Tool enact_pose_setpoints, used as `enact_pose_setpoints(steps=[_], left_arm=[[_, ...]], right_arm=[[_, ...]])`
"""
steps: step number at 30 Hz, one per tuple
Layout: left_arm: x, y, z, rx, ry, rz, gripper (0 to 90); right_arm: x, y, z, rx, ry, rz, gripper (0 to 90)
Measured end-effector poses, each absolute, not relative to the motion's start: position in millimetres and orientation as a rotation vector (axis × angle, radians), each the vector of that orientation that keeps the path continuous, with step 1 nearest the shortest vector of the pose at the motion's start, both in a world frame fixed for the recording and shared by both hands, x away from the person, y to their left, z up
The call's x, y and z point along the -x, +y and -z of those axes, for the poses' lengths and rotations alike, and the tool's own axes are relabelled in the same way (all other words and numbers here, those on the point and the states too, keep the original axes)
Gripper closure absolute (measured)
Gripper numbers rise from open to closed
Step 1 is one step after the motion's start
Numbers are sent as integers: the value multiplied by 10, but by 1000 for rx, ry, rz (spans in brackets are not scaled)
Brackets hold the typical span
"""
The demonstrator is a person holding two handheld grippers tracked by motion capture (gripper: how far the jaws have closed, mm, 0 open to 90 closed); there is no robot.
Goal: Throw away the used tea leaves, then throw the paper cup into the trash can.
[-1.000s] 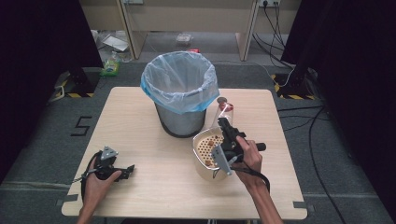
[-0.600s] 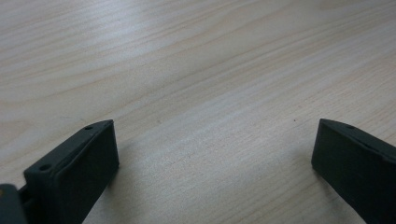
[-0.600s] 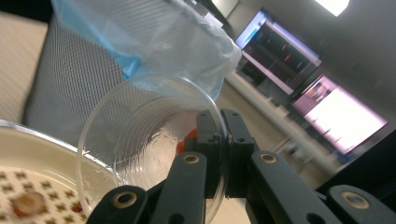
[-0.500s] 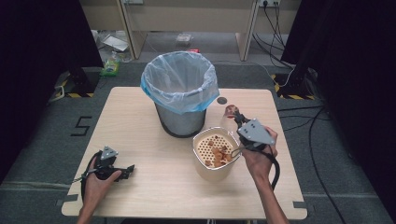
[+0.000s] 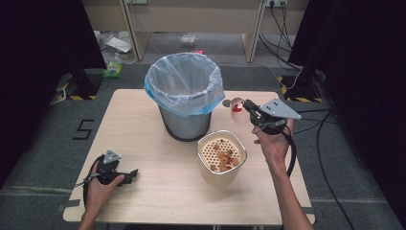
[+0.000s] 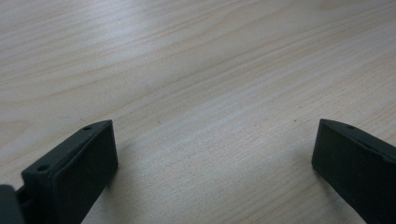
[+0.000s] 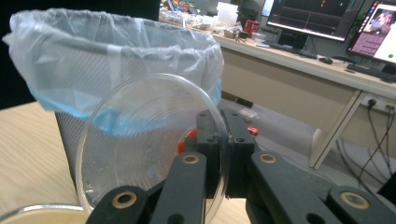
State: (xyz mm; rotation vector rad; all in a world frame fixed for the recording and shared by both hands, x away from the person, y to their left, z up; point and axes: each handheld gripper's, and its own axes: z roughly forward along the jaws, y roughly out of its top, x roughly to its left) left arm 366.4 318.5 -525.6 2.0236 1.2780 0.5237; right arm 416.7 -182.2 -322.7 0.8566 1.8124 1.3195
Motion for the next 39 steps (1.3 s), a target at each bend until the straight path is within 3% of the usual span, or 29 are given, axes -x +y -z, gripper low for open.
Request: enact_pose_setpoints(steps=[26,39], left_arm=[[-3663,3183,5258,-2021,1278,-524,0],[-3661,3182,5257,-2021,1279,-525,0]], right_arm=[[-4556,-1817,2596,-898,1737,-1352,875],[-4833,-1202,2237,-799,1784,-1354,872]])
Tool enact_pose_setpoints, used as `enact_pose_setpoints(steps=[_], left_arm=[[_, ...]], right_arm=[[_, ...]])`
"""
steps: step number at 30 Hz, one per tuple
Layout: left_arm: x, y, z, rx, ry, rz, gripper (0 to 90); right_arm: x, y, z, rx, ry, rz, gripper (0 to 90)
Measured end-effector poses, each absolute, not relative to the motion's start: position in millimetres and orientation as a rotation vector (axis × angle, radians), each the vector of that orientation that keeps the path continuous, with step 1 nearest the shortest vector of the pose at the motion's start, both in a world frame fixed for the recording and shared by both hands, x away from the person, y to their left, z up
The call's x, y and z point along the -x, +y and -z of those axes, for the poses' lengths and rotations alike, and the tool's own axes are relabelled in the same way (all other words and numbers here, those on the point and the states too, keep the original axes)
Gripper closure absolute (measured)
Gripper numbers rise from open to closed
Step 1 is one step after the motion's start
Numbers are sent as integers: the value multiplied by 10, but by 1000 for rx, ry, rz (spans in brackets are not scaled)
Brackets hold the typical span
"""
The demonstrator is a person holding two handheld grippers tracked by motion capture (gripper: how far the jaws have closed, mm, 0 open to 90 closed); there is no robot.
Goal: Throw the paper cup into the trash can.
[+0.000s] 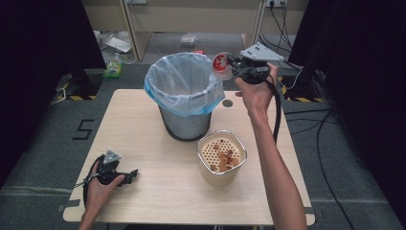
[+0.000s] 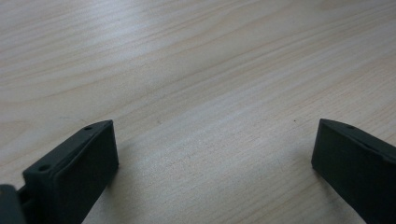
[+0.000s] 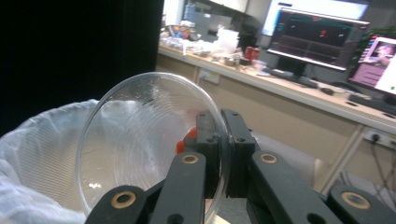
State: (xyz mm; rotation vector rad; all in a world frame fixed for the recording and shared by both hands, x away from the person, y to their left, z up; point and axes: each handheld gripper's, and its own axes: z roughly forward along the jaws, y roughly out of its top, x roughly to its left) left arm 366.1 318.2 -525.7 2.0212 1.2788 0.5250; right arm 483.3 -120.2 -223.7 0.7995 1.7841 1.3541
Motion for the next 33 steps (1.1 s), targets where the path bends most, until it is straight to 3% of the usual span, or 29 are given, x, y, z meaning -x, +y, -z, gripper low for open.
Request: enact_pose_setpoints(steps=[9,14,16,27,33], left_arm=[[-3657,3179,5258,-2020,1279,-528,0],[-3654,3180,5257,-2021,1277,-525,0],[-3654,3181,5257,-2021,1277,-525,0],[-3648,3179,5257,-2022,1275,-526,0],[-3648,3180,5257,-2022,1275,-525,0]], right_arm=[[-5009,-759,2348,-759,1879,-1323,843],[-5096,-592,2401,-780,1873,-1342,683],[-5098,-595,2387,-779,1869,-1327,673],[-4950,-1144,2375,-880,1843,-1280,548],[-4888,-1383,2448,-906,1867,-1241,528]])
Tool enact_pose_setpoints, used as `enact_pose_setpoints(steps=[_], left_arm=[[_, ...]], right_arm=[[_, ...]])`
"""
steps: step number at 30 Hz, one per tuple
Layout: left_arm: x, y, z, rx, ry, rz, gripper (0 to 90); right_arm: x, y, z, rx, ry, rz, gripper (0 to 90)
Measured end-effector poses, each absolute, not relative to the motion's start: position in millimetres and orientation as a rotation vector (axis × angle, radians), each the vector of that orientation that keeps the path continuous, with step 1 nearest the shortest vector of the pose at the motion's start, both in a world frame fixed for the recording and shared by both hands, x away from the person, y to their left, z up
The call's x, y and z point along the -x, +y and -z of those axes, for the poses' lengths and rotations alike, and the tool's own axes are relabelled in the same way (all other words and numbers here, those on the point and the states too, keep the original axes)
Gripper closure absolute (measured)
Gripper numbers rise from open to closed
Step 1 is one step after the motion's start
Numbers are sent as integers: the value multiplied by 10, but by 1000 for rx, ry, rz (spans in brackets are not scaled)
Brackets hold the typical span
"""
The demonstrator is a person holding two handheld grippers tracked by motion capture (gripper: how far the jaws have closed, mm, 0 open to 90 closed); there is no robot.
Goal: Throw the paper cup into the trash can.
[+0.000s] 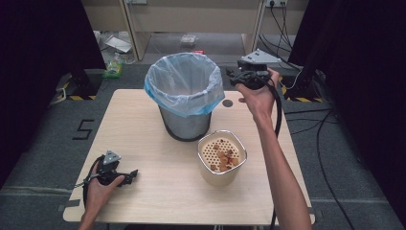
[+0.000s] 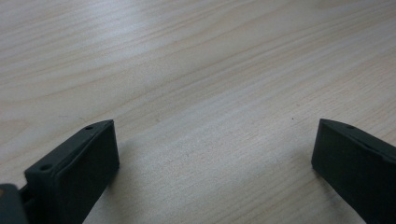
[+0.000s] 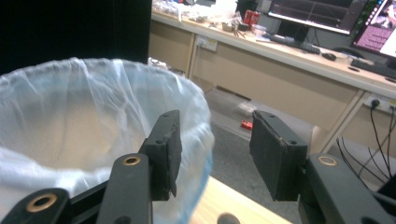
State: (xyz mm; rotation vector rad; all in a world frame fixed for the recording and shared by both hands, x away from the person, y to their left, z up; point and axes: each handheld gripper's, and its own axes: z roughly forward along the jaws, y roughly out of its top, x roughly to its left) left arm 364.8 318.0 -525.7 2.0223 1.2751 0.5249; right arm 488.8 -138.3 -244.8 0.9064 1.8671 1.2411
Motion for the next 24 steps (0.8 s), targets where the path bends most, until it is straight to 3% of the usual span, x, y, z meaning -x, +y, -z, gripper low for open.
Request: enact_pose_setpoints(steps=[24], left_arm=[[-3648,3180,5257,-2022,1276,-524,0]], right_arm=[[-4389,-2121,3204,-1028,1922,-1130,436]])
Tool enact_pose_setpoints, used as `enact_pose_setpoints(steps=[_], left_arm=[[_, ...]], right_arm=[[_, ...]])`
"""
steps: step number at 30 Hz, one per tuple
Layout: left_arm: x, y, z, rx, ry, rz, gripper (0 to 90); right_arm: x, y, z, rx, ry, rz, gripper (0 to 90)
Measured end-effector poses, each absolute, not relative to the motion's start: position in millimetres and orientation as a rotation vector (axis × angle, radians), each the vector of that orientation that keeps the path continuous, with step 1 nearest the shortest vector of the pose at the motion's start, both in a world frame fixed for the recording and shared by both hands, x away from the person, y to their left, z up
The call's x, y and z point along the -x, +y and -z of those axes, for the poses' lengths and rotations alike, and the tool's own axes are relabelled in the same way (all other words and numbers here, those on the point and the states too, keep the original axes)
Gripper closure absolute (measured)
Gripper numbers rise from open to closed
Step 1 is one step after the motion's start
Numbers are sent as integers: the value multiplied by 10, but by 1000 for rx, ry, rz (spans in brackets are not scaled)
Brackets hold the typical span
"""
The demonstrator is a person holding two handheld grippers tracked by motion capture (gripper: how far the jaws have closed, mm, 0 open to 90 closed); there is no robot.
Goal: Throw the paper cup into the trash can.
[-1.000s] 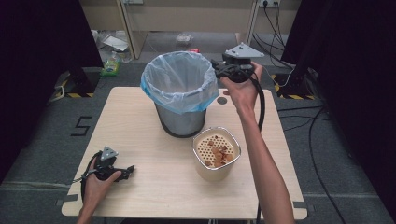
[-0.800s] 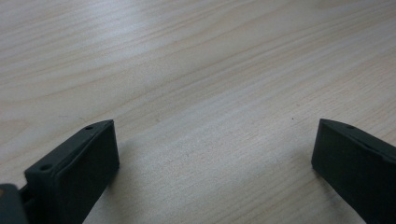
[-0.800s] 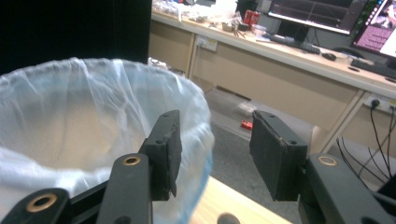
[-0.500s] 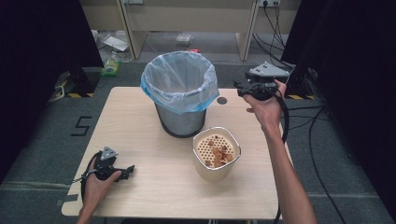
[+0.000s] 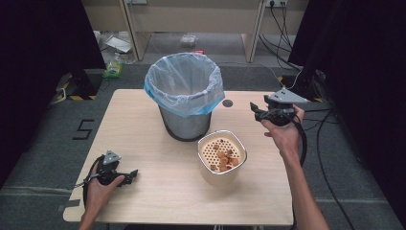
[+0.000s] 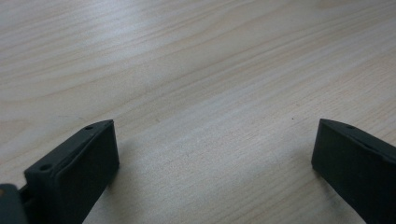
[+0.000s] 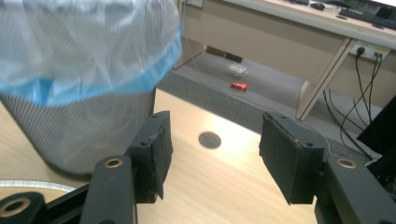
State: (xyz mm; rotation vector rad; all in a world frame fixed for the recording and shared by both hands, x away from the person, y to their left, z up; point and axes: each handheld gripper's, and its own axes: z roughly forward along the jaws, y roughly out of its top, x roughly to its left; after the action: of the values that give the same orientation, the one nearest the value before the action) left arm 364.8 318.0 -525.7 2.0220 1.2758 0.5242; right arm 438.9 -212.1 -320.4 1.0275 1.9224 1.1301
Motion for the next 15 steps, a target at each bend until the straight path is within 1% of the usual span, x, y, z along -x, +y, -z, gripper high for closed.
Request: enact_pose_setpoints(steps=[2,4,5,6,7,8,12,13,15], left_arm=[[-3648,3180,5257,-2022,1276,-524,0],[-3648,3180,5257,-2022,1276,-524,0],[-3648,3180,5257,-2021,1276,-525,0],[-3648,3180,5257,-2021,1276,-525,0],[-3648,3179,5257,-2021,1277,-524,0],[-3648,3179,5257,-2021,1277,-524,0],[-3648,3179,5257,-2020,1277,-524,0],[-3648,3179,5257,-2020,1277,-524,0],[-3648,3179,5257,-2021,1276,-525,0]], right_arm=[[-4298,-2177,3328,-1041,1923,-1125,423],[-4274,-2192,3358,-1041,1921,-1122,422],[-4211,-2241,3456,-1051,1915,-1115,419],[-4211,-2241,3456,-1051,1915,-1115,419],[-4166,-2281,3550,-1064,1919,-1107,414],[-4166,-2281,3550,-1064,1919,-1107,414],[-4047,-2374,3793,-1106,1913,-1120,413],[-4047,-2374,3793,-1106,1913,-1120,413],[-4007,-2397,3904,-1115,1915,-1112,412]])
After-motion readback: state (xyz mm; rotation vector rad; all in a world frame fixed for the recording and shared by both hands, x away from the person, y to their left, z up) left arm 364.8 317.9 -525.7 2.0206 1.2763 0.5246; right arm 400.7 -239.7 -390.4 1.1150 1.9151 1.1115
